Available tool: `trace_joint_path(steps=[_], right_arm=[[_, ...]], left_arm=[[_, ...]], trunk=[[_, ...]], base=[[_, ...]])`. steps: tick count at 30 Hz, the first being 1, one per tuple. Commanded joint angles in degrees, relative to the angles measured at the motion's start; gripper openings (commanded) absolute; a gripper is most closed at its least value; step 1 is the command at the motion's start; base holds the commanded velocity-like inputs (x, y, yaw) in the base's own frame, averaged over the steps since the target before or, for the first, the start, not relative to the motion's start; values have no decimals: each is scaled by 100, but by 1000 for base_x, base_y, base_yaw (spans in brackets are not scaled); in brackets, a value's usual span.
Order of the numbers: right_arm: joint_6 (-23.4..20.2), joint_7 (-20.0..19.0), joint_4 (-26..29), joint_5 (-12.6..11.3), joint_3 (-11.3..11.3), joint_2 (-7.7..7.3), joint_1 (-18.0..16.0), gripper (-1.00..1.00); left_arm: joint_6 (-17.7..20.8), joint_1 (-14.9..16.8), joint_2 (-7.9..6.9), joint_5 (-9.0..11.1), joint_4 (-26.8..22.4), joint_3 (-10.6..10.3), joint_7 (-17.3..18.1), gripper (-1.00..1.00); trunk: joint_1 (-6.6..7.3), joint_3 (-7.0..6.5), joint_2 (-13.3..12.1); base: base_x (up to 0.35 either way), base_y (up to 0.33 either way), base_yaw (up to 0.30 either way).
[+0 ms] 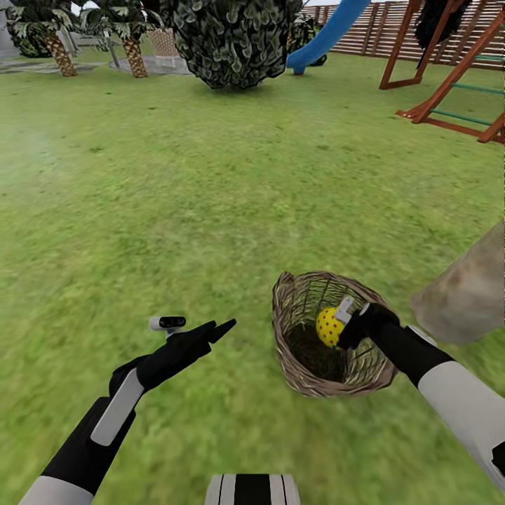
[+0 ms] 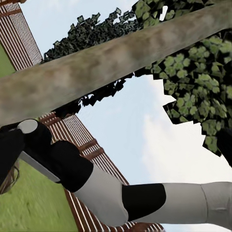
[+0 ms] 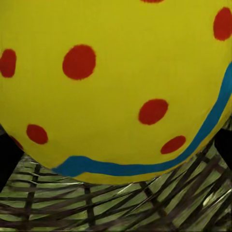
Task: Take the three Easter eggs out of the wicker basket on the lawn in the garden, then place them on the lawn next to a single tree (choose any tree) so that all three eggs are next to the same tree and none are left in the basket.
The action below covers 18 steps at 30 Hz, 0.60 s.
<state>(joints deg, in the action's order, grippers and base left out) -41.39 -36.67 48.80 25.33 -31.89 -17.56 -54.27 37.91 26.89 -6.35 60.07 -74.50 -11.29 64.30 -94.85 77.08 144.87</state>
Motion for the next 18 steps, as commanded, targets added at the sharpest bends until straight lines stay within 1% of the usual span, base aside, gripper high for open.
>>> trace_joint_path(steps=[1, 2, 3, 4, 6, 7, 8, 9, 10, 11, 12, 14, 15, 16, 17, 18], right_arm=[[-84, -304, 115, 61, 56, -14, -4, -100], [-137, -622, 218, 66, 163, -31, -5, -100], [-171, -1040, 334, 73, 320, -51, -5, -100], [-189, -1335, 437, 78, 441, -67, -5, -100], [-206, -1593, 592, 84, 511, -77, -5, -100], [-228, -1711, 754, 82, 527, -95, -5, -100], [-321, -1800, 922, 79, 535, -143, -5, -100], [-550, -1914, 1151, 78, 547, -237, 0, -100], [-837, -1975, 1469, 78, 607, -350, 4, -100], [-1180, -2030, 1905, 72, 727, -490, 14, -100], [-1376, -2107, 2240, 69, 798, -597, 18, -100], [-1546, -2414, 2755, 62, 866, -824, 21, -100], [-1584, -2705, 2902, 57, 970, -975, 23, -100], [-1593, -3071, 2962, 47, 1310, -1063, 27, -100], [-1586, -3548, 2986, 5, 1853, -1094, 42, -100], [-1567, -4791, 3001, -111, 2777, -1090, 201, -100]], left_arm=[[48, 6, -6, 48, -9, -13, -3, 100], [49, 6, -6, 48, -15, -13, -4, 100], [49, 5, -1, 48, -11, -16, -3, 100], [49, 5, 6, 48, -7, -20, -3, 100], [49, 7, 4, 48, -4, -21, -5, 100], [49, 9, 3, 48, -1, -22, -4, 100], [49, 9, 3, 48, 7, -22, -5, 100], [49, 9, 2, 48, 6, -22, -3, 100], [49, 8, 2, 48, 8, -22, -4, 100], [49, 6, 2, 48, 12, -22, -5, 100], [49, 7, 2, 48, 15, -22, -5, 100], [43, 5, 8, 47, 21, -22, -5, 100], [42, 4, 10, 42, 22, -22, -5, 100], [41, 6, 10, 38, 25, -22, -9, 100], [41, 7, 11, 27, 24, -22, -12, 100], [41, 6, 11, 10, 23, -22, -14, 100]], trunk=[[3, -18, 0], [6, -41, -1], [8, -63, -3], [11, -85, -4], [16, -129, -7], [19, -151, -8], [21, -173, -9], [24, -196, -11], [26, -218, -12], [29, -240, -13], [31, -262, -15], [37, -306, -17], [39, -329, -19], [42, -351, -20], [44, -373, -21], [47, -395, -23]], base=[[0, 0, 0], [0, 0, 0], [0, 0, 0], [0, 0, 0], [0, 0, 0], [0, 0, 0], [0, 0, 0], [0, 0, 0], [0, 0, 0], [0, 0, 0], [0, 0, 0], [0, 0, 0], [0, 0, 0], [0, 0, 0], [0, 0, 0], [0, 0, 0]])
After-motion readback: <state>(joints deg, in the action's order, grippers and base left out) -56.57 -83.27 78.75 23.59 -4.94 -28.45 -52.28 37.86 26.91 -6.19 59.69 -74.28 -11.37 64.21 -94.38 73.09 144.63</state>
